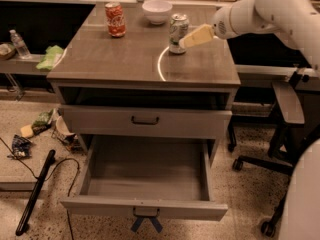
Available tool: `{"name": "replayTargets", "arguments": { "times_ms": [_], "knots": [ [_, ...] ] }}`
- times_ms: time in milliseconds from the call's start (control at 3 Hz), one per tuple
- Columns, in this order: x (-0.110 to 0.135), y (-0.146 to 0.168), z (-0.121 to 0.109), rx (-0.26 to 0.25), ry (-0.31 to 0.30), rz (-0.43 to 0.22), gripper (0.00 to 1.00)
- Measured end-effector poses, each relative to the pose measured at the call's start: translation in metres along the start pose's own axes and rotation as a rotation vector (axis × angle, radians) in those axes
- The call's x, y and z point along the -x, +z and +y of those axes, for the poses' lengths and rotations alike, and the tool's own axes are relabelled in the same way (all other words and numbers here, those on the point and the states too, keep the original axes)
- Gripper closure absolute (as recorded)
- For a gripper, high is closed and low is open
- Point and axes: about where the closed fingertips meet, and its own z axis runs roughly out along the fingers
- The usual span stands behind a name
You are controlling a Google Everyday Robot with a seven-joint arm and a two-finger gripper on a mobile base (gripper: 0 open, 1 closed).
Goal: Place 7up can into middle drawer
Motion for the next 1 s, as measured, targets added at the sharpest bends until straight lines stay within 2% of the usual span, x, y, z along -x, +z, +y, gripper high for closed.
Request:
{"name": "replayTargets", "arguments": {
  "times_ms": [667,1000],
  "knots": [
    [0.016,0.059,0.018,0.105,0.044,-0.033,0.0],
    [0.025,0.08,0.032,0.151,0.037,-0.056,0.23]
  ]
}}
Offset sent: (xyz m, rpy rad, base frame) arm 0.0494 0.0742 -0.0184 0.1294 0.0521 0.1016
